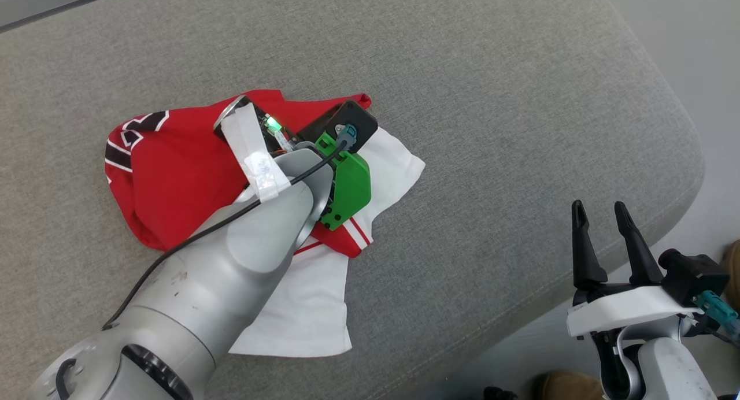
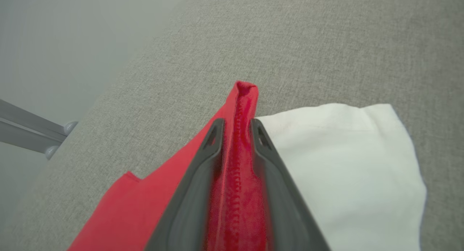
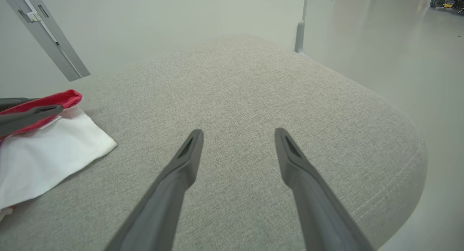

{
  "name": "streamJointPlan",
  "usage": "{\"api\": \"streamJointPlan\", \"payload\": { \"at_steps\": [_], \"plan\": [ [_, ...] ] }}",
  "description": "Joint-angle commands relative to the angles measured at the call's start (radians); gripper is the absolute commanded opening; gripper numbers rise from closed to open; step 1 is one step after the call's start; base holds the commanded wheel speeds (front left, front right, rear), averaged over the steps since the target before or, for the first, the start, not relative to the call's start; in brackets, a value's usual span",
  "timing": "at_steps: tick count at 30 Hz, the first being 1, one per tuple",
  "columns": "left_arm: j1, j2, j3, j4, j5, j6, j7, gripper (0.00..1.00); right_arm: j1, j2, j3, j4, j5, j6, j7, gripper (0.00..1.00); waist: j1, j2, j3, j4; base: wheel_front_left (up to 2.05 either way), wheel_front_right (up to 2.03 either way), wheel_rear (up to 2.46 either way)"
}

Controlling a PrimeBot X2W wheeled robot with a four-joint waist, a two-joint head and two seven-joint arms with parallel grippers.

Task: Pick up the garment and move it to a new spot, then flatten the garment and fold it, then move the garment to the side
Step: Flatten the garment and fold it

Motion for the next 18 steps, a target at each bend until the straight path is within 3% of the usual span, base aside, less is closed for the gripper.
{"api": "streamJointPlan", "payload": {
  "at_steps": [1, 13, 18],
  "plan": [
    [-0.011, 0.006, -0.006, 0.009, -0.005, -0.007, -0.005, 0.00, -0.009, 0.001, -0.003, 0.000, -0.008, -0.001, -0.003, 1.00, -0.0001, -0.0001, -0.007, 0.008, 0.00, 0.00, 0.00],
    [-0.101, 0.006, 0.057, -0.102, -0.147, 0.038, -0.149, 0.00, 0.016, 0.000, -0.028, 0.002, -0.035, -0.001, -0.003, 1.00, -0.0001, -0.0001, -0.058, 0.067, 0.00, 0.00, 0.00],
    [-0.125, 0.018, 0.168, -0.183, -0.259, 0.009, -0.230, 0.00, 0.050, 0.000, -0.065, 0.002, -0.055, -0.001, -0.003, 1.00, -0.0001, -0.0001, -0.113, 0.101, 0.00, 0.00, 0.00]
  ]
}}
